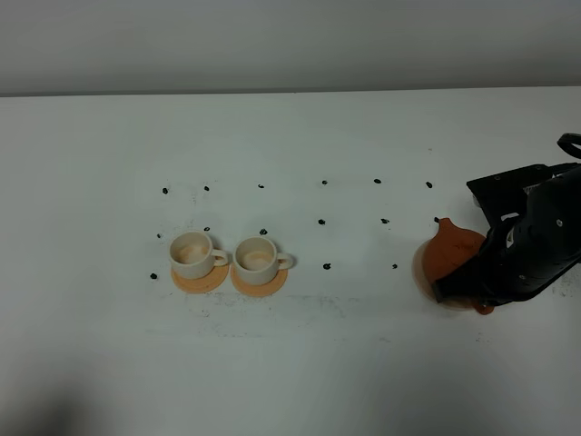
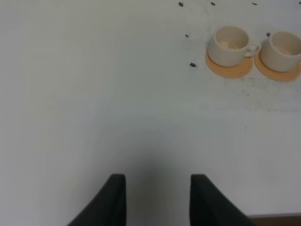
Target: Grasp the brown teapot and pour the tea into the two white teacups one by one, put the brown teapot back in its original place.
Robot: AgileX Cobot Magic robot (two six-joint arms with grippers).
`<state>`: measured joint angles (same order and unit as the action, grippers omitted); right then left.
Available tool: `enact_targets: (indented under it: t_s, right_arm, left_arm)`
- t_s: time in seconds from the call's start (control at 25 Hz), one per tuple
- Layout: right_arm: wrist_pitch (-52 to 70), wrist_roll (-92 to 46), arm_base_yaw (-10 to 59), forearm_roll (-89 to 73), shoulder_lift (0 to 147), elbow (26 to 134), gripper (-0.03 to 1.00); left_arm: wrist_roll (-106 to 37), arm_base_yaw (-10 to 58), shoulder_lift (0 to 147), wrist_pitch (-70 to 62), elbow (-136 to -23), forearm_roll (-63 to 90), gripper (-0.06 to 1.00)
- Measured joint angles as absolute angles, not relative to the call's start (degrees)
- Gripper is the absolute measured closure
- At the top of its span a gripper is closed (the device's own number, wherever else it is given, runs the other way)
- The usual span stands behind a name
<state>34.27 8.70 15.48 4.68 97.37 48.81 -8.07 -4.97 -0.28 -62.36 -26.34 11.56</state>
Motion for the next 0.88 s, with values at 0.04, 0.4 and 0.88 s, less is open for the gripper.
enact_targets:
  t_s: [0.04,0.4,0.88]
  right_arm:
    - [34.27,8.7,15.48,4.68,97.37,48.81,0.88]
    - [32.43,8.7,15.43,5.68,95.6,48.75,0.88]
    - [29.77,8.7,16.02,6.79,90.78,46.41,0.88]
  left_arm:
    - [-8.07,-4.97,-0.28,-62.36,-26.34,11.56,0.63]
    - [-8.07,-4.97,-0.28,-62.36,-26.34,11.56,0.63]
    - [-8.07,-4.97,-0.28,-62.36,-26.34,11.56,0.63]
